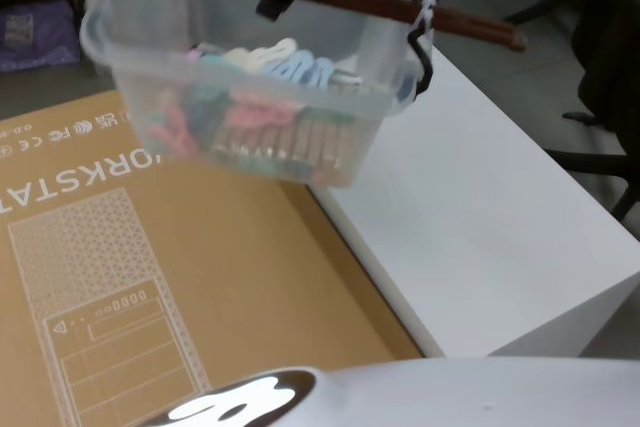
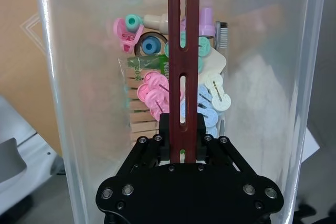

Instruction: Use one hand to grasp the basket and place it at the designated location.

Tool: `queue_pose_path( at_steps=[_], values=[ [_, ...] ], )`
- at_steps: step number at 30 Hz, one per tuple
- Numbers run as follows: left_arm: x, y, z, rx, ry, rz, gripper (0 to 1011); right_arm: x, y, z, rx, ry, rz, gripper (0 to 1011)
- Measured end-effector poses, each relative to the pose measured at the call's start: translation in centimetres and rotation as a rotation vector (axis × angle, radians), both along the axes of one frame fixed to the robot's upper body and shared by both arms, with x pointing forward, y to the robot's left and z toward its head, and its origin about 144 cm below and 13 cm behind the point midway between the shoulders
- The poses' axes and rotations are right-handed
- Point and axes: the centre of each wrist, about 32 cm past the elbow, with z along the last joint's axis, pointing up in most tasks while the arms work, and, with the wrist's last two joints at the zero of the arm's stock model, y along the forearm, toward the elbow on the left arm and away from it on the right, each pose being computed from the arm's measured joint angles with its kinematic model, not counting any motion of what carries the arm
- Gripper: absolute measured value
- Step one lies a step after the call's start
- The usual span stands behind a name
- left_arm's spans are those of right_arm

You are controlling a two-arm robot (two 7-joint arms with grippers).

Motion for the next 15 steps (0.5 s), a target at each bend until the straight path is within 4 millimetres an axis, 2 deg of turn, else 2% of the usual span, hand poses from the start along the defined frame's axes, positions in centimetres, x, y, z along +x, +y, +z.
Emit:
queue_pose_path(
  at_steps=[7,15],
  values=[
    [0.0,0.0,0.0,0.000,0.000,0.000,0,-2.5,3.3,-1.6,-0.058,-0.055,0.160,235],
    [0.0,0.0,0.0,0.000,0.000,0.000,0,-4.7,5.3,-3.3,-0.089,-0.090,0.317,234]
  ],
)
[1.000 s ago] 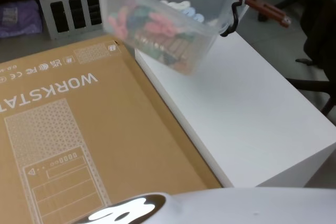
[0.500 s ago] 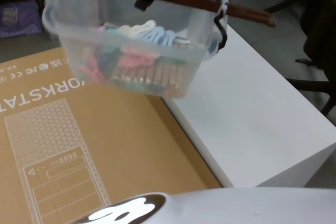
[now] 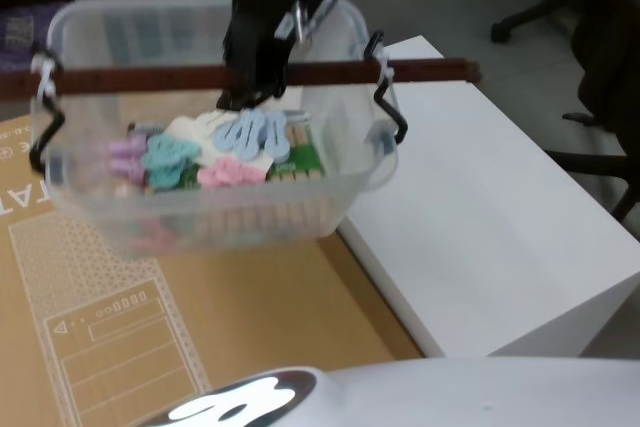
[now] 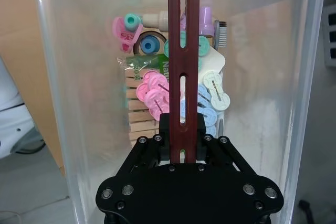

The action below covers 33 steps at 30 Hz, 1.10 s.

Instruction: Use one hand to grasp the basket and place it at the designated location.

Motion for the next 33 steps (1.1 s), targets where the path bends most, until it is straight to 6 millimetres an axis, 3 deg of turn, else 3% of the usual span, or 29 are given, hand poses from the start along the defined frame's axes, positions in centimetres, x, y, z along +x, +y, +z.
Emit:
queue_pose_path(
  at_steps=[7,15,33],
  values=[
    [0.0,0.0,0.0,0.000,0.000,0.000,0,-1.1,1.3,-1.4,-0.022,0.000,0.142,235],
    [0.0,0.0,0.0,0.000,0.000,0.000,0,-1.1,2.5,-2.4,-0.017,0.032,0.216,235],
    [0.0,0.0,0.0,0.000,0.000,0.000,0,-0.3,4.6,-6.0,-0.014,0.062,0.223,235]
  ],
)
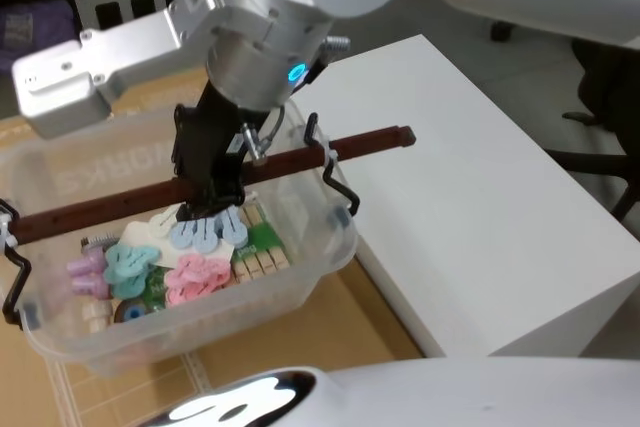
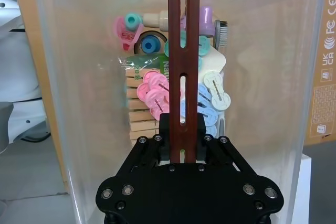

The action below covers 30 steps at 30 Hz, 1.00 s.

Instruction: Use one hand to grasp the basket and place it at the designated location.

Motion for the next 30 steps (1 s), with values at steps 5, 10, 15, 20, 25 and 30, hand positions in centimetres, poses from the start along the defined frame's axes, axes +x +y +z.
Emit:
queue_pose_path(
  at_steps=[5,10,15,20,25,30],
  values=[
    [0.0,0.0,0.0,0.000,0.000,0.000,0,0.2,0.4,-1.3,-0.010,0.002,0.009,234],
    [0.0,0.0,0.0,0.000,0.000,0.000,0,0.4,0.6,-2.4,-0.019,0.008,0.028,234],
    [0.0,0.0,0.0,0.000,0.000,0.000,0,0.3,0.8,-3.2,-0.030,0.009,0.043,234],
    [0.0,0.0,0.0,0.000,0.000,0.000,0,0.4,1.2,-3.7,-0.035,0.019,0.039,234],
    [0.0,0.0,0.0,0.000,0.000,0.000,0,0.6,1.5,-4.5,-0.047,0.028,0.026,234],
    [0.0,0.0,0.0,0.000,0.000,0.000,0,0.8,1.8,-4.9,-0.053,0.038,0.018,235]
  ],
)
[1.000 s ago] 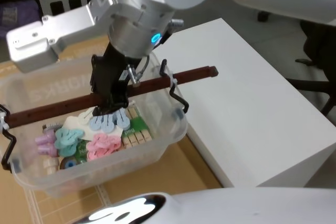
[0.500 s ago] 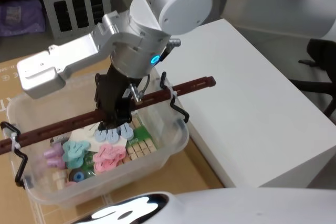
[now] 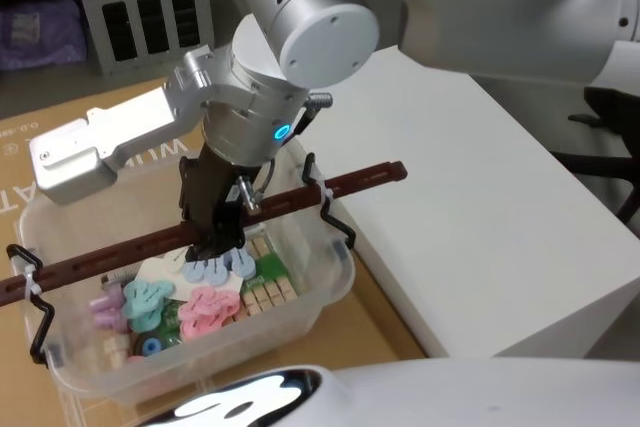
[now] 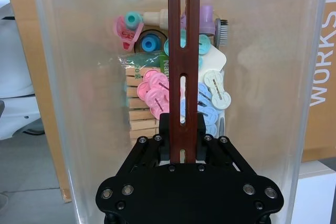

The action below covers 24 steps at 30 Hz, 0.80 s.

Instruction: Use one hand to grasp the basket and place it at the designated location.

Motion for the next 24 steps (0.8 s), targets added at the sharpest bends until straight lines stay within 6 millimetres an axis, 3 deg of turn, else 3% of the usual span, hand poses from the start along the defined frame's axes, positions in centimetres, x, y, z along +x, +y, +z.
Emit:
queue_pose_path(
  at_steps=[24],
  values=[
    [0.0,0.0,0.0,0.000,0.000,0.000,0,-0.3,0.8,-2.3,-0.028,0.008,0.024,235]
  ],
)
